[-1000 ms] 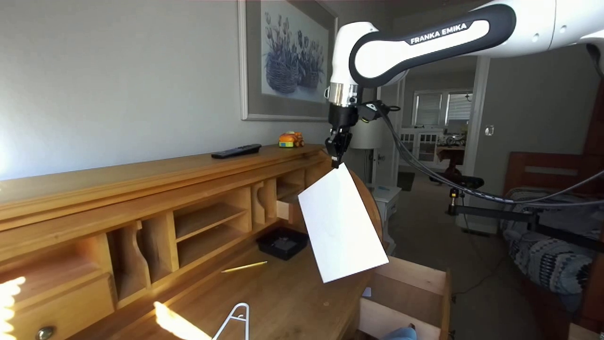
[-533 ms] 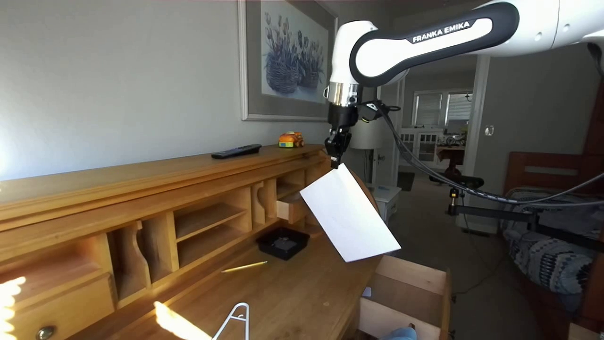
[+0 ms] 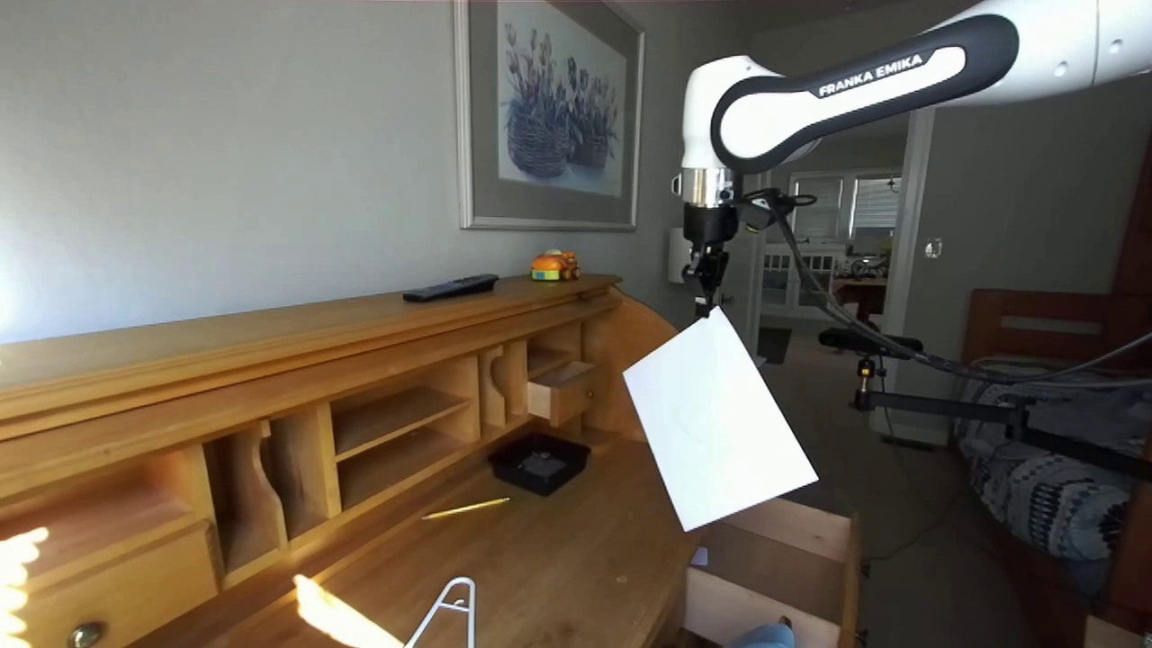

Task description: Pick up the paper from the top of the cabinet and put it on the counter

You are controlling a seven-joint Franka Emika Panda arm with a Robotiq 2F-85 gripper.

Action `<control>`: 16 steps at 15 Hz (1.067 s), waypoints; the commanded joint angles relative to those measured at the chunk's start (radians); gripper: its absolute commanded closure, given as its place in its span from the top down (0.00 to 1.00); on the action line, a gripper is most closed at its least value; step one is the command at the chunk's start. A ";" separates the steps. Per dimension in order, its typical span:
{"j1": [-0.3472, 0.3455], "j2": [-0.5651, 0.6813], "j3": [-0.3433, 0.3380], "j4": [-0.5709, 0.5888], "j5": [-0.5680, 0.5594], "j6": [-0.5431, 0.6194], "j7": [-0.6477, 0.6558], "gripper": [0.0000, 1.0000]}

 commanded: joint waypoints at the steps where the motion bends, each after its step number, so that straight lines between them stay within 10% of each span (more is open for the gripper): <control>1: -0.052 -0.117 -0.001 -0.156 -0.022 0.007 -0.019 0.00; 16: -0.151 -0.103 -0.015 -0.426 -0.197 0.308 0.271 0.01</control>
